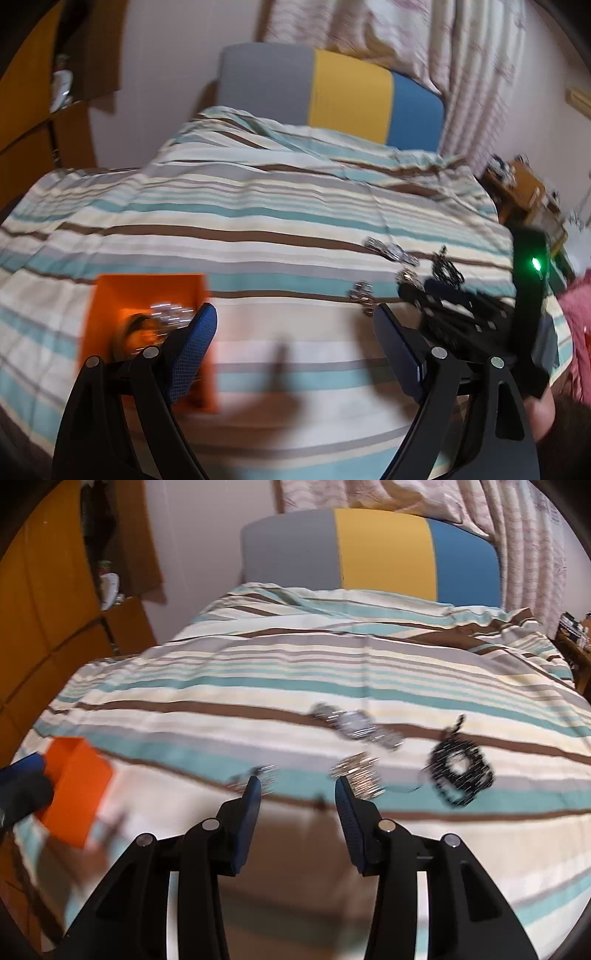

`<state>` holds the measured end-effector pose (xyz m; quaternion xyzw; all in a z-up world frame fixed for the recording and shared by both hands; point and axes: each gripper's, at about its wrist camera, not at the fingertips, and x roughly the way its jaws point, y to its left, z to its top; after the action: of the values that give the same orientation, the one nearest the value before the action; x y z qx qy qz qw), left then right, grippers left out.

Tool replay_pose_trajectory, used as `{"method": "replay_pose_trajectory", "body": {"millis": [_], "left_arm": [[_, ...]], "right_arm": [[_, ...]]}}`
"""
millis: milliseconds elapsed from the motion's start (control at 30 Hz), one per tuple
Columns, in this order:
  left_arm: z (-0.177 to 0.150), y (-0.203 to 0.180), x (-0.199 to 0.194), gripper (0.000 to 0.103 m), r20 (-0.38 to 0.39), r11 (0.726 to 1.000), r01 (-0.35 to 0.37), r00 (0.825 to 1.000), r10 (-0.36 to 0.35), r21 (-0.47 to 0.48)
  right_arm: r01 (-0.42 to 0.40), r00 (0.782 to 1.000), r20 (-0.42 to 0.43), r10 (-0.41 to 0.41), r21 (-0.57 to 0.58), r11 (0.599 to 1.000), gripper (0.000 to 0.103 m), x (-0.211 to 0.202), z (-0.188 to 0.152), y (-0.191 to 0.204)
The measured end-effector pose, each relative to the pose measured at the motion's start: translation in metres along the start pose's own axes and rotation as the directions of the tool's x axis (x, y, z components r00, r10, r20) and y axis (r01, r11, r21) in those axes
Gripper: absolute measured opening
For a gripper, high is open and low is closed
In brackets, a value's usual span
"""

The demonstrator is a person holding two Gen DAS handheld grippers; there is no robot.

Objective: Organize jewelry
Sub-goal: 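Grasp the sparkly brooch with the right gripper while the left gripper grasps the silver chain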

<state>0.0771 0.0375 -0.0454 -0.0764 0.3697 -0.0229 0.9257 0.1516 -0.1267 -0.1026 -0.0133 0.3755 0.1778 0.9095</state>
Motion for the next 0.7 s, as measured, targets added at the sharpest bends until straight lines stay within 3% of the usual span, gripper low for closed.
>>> {"method": "replay_pose_trajectory", "body": {"millis": [300, 400, 467, 500, 700], "left_arm": [[0.002, -0.032, 0.053, 0.086, -0.101, 1.0, 0.022, 0.995, -0.021, 0.013], [0.0, -0.034, 0.066, 0.086, -0.119, 1.0, 0.02, 0.993, -0.018, 0.009], [-0.001, -0.036, 0.072, 0.086, -0.129, 1.0, 0.025, 0.991, -0.024, 0.009], [-0.002, -0.037, 0.076, 0.086, -0.133, 1.0, 0.027, 0.991, -0.025, 0.014], [-0.005, -0.047, 0.093, 0.081, -0.156, 0.999, 0.026, 0.988, -0.019, 0.044]], "right_arm": [[0.029, 0.995, -0.096, -0.035, -0.068, 0.997, 0.038, 0.032, 0.006, -0.019], [0.011, 0.993, -0.114, -0.015, -0.028, 1.0, 0.036, 0.036, 0.003, -0.03], [-0.007, 0.994, -0.109, 0.007, 0.0, 1.0, 0.032, 0.036, 0.002, -0.034], [-0.009, 0.994, -0.106, 0.009, 0.005, 1.0, 0.023, 0.035, 0.002, -0.036], [-0.005, 0.998, -0.066, 0.007, 0.029, 1.0, 0.022, 0.022, -0.001, -0.039]]}}
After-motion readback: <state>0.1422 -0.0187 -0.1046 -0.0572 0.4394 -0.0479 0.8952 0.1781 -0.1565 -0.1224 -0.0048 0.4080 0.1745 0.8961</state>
